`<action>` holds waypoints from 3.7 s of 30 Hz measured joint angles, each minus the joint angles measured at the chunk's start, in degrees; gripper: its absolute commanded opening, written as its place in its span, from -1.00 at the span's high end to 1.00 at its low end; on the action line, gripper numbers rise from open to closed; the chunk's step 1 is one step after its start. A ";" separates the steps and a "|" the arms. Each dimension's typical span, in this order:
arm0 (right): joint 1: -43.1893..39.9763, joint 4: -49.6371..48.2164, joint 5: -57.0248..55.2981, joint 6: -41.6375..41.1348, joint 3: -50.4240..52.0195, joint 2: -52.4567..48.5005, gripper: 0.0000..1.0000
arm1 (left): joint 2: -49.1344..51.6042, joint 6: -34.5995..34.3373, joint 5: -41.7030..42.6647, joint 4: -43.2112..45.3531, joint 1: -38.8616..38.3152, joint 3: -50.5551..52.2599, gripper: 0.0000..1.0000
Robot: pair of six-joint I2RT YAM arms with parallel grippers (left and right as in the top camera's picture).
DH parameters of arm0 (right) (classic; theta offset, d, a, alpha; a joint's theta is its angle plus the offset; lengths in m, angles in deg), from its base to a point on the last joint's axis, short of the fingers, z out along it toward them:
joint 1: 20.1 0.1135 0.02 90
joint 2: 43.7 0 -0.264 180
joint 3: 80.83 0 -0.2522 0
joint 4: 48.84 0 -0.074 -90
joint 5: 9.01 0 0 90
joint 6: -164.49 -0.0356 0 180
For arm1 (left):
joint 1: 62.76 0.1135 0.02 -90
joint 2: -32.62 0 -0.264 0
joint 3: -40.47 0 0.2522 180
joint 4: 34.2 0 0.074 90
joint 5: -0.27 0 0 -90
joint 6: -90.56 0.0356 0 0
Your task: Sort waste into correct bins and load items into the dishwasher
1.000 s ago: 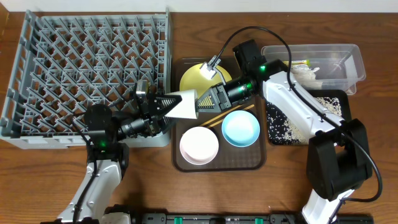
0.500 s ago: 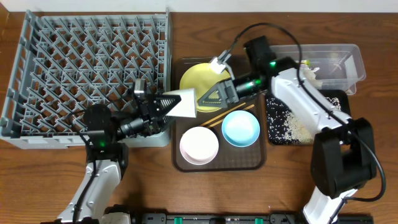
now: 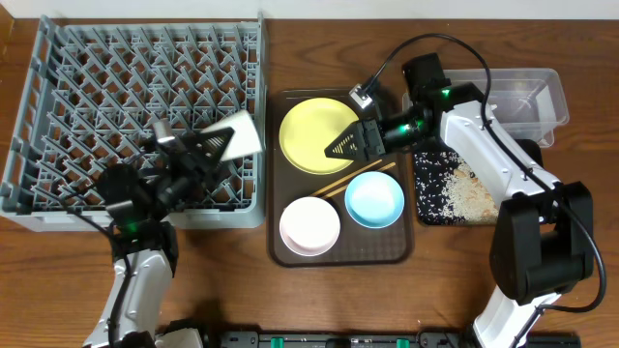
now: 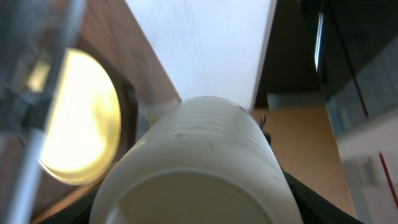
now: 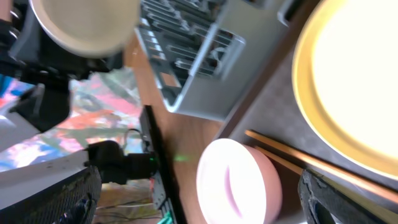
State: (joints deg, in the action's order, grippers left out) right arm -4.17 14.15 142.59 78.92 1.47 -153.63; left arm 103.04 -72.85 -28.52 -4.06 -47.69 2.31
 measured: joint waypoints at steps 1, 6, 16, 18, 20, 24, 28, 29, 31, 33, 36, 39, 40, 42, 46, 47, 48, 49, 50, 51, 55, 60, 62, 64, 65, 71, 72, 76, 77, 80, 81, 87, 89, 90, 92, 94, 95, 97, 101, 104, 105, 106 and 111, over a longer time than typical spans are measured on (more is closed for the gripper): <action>0.00 0.42 -0.87 0.02 0.00 0.00 -0.99 | 0.00 0.17 -1.09 -0.31 0.72 -0.22 0.31; 0.02 1.40 -4.81 0.17 0.00 0.00 -0.98 | 0.00 0.96 -3.56 -3.91 1.73 -5.25 0.29; 0.02 2.01 -7.61 0.24 0.00 0.00 -0.98 | 0.00 13.79 -5.07 -34.77 1.77 -25.31 0.29; 0.02 2.21 -7.93 0.26 0.00 0.00 -0.99 | 0.00 17.57 -5.86 -42.66 1.77 -29.38 0.29; 0.02 2.49 -8.48 0.28 0.00 0.00 -0.99 | 0.00 21.00 -7.06 -50.12 1.75 -32.76 0.30; 0.02 3.34 -10.10 0.42 0.00 0.00 -0.98 | 0.00 28.98 -12.37 -66.58 1.75 -39.34 0.30; 0.02 3.48 -11.21 0.42 0.00 0.00 -0.99 | 0.00 35.15 -18.58 -76.98 1.68 -44.02 0.30; 0.02 3.45 -11.41 0.42 0.00 0.00 -0.98 | 0.00 36.48 -20.22 -79.08 1.57 -44.87 0.30; 0.02 3.48 -11.65 0.42 0.00 0.00 -0.98 | 0.00 38.86 -23.98 -82.88 0.98 -46.25 0.30; 0.02 3.69 -12.04 0.44 0.00 0.00 -0.99 | -0.02 40.59 -27.65 -85.61 -0.48 -46.86 0.30; 0.02 4.70 -12.70 0.44 0.00 0.00 -0.99 | 0.00 42.36 -33.86 -89.72 -4.20 -47.04 0.30; 0.02 5.73 -13.49 0.44 0.00 0.00 -0.98 | 0.00 43.41 -40.65 -93.85 -8.94 -47.04 0.30; 0.02 6.03 -13.75 0.46 0.00 0.00 -0.99 | 0.09 43.54 -42.36 -95.19 -10.36 -47.04 0.29; 0.02 6.40 -14.12 0.46 0.00 0.00 -0.98 | 0.59 43.78 -45.55 -97.68 -12.81 -47.04 0.29; 0.02 6.49 -14.84 0.48 0.00 0.00 -0.99 | 3.87 43.89 -49.33 -101.88 -15.54 -47.06 0.30; 0.02 6.49 -14.99 0.52 0.00 0.00 -0.99 | 5.16 43.91 -49.83 -102.75 -15.98 -47.08 0.29; 0.02 6.49 -15.06 0.57 0.00 0.00 -0.98 | 6.38 43.91 -50.34 -103.16 -16.24 -47.06 0.29; 0.02 6.49 -15.15 0.61 0.00 0.00 -0.99 | 7.56 43.93 -50.69 -103.51 -16.46 -47.06 0.30; 0.02 6.51 -15.19 0.63 0.00 0.00 -0.98 | 8.70 43.93 -50.97 -103.84 -16.63 -47.06 0.30; 0.02 6.51 -15.21 0.63 0.00 0.00 -0.99 | 9.97 43.93 -51.23 -104.17 -16.72 -47.06 0.30; 0.02 6.49 -15.21 0.70 0.00 0.00 -0.98 | 12.76 43.93 -51.84 -104.28 -17.57 -47.06 0.30; 0.02 6.49 -15.21 1.07 0.00 0.00 -0.99 | 15.10 43.93 -54.38 -103.10 -20.63 -47.06 0.30; 0.02 6.49 -15.21 1.22 0.00 0.00 -0.99 | 16.15 43.89 -56.65 -103.01 -22.18 -47.06 0.31; 0.02 6.56 -15.21 1.27 0.00 0.00 -0.99 | 17.05 43.85 -58.47 -103.14 -23.26 -47.06 0.30; 0.02 6.64 -15.21 1.27 0.00 0.00 -0.98 | 17.46 43.74 -59.34 -103.34 -23.69 -47.06 0.30; 0.02 6.86 -15.23 1.81 0.00 0.00 -0.98 | 18.58 43.21 -63.21 -103.93 -24.30 -47.06 -0.28; 0.02 6.86 -15.23 1.90 0.00 0.00 -0.99 | 18.58 43.21 -63.43 -103.93 -24.30 -47.06 -0.31; 0.02 6.86 -15.26 2.08 0.00 0.00 -0.99 | 18.60 43.21 -64.24 -103.93 -24.30 -47.06 -0.36; 0.02 6.86 -15.26 2.10 0.00 0.00 -0.98 | 18.60 43.21 -64.32 -103.93 -24.30 -47.06 -0.36; 0.02 6.80 -15.26 2.10 0.00 0.00 -0.99 | 18.60 43.21 -64.43 -103.95 -24.30 -47.06 -0.36; 0.02 6.71 -15.26 2.10 0.00 0.00 -0.98 | 18.60 43.21 -64.41 -103.95 -24.30 -47.06 -0.37; 0.02 6.64 -15.34 2.10 0.00 0.00 -0.99 | 18.60 43.21 -64.13 -103.95 -24.30 -47.08 -0.54; 0.02 6.64 -15.37 2.12 0.00 0.00 -0.98 | 18.60 43.21 -63.89 -103.93 -24.30 -47.06 -0.61; 0.02 6.64 -15.34 2.10 0.00 0.00 -0.98 | 18.60 43.19 -63.71 -103.95 -24.30 -47.06 -0.65; 0.02 6.62 -15.37 2.12 0.00 0.00 -0.98 | 18.60 43.21 -63.36 -103.93 -24.30 -47.06 -0.69; 0.02 6.64 -15.37 2.12 0.00 0.00 -0.98 | 18.60 43.06 -63.17 -103.93 -24.30 -47.06 -0.69; 0.02 6.64 -15.37 2.12 0.00 0.00 -0.98 | 18.60 43.01 -63.08 -103.93 -24.30 -47.06 -0.69; 0.02 6.64 -15.37 2.12 0.00 0.00 -0.98 | 18.60 43.01 -63.08 -103.93 -24.30 -47.06 -0.68; 0.02 6.56 -15.37 2.19 0.00 0.00 -0.92 | 18.60 43.06 -63.08 -103.56 -24.30 -47.06 -0.66; 0.00 6.21 -15.39 2.25 0.00 0.07 -0.92 | 18.58 43.50 -63.08 -103.89 -24.30 -47.36 -0.65; -0.02 6.23 -15.39 2.25 0.00 0.20 -0.94 | 18.58 43.63 -63.06 -104.15 -24.30 -47.78 -0.65; -0.07 6.23 -15.43 2.25 -0.02 0.44 -0.98 | 18.49 43.67 -63.06 -104.48 -24.30 -48.41 -0.65; -1.92 6.29 -17.92 1.60 -2.16 5.27 -0.99 | 15.67 44.37 -62.84 -105.70 -24.90 -53.46 -0.64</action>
State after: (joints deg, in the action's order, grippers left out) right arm -6.10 20.45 124.67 80.52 -0.69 -148.36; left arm 118.71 -28.48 -91.36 -109.76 -72.58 -51.15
